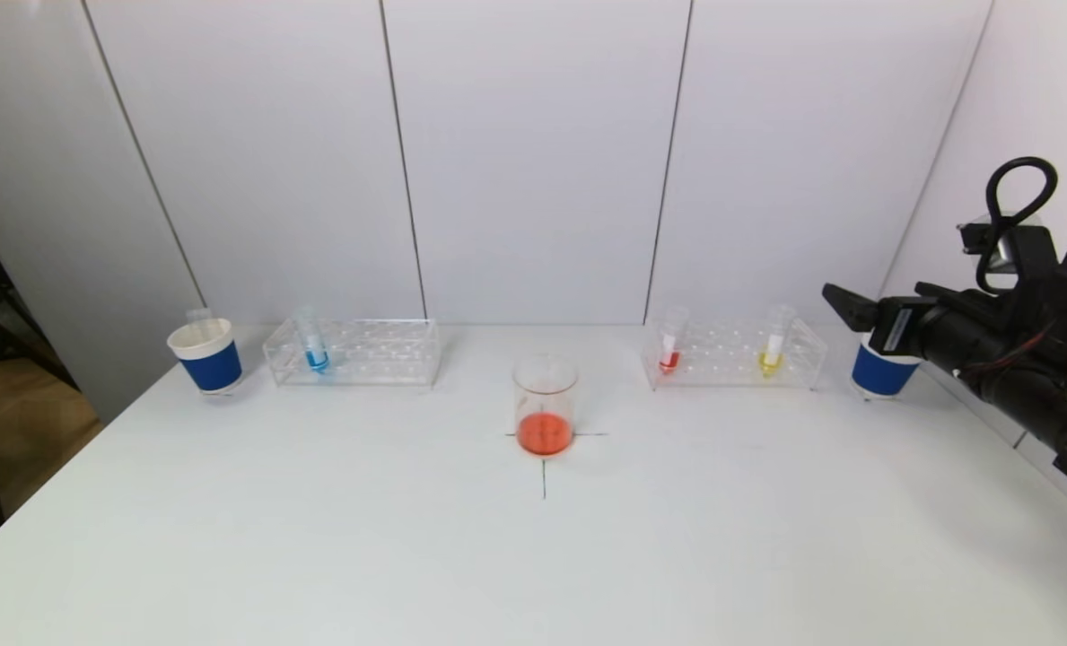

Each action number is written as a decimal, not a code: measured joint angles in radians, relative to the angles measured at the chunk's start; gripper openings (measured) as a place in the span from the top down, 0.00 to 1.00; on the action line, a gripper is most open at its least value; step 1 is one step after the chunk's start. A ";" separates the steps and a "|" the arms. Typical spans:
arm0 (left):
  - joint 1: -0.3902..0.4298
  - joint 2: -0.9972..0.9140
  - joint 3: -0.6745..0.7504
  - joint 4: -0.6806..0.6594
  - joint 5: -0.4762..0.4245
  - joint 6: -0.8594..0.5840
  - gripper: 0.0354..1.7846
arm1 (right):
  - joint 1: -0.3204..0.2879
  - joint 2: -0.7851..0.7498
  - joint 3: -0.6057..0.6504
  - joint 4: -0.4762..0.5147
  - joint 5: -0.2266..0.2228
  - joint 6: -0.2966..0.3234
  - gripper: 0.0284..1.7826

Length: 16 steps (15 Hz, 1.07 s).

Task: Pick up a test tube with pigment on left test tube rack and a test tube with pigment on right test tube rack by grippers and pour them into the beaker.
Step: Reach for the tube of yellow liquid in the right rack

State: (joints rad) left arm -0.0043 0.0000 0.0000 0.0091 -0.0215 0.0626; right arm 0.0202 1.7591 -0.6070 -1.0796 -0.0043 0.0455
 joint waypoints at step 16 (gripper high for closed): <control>0.000 0.000 0.000 0.000 0.000 0.000 0.01 | 0.020 0.364 -0.055 -0.305 -0.060 0.016 0.04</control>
State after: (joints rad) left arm -0.0047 0.0004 0.0000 0.0091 -0.0215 0.0623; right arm 0.0398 2.1234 -0.6619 -1.3845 -0.0638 0.0611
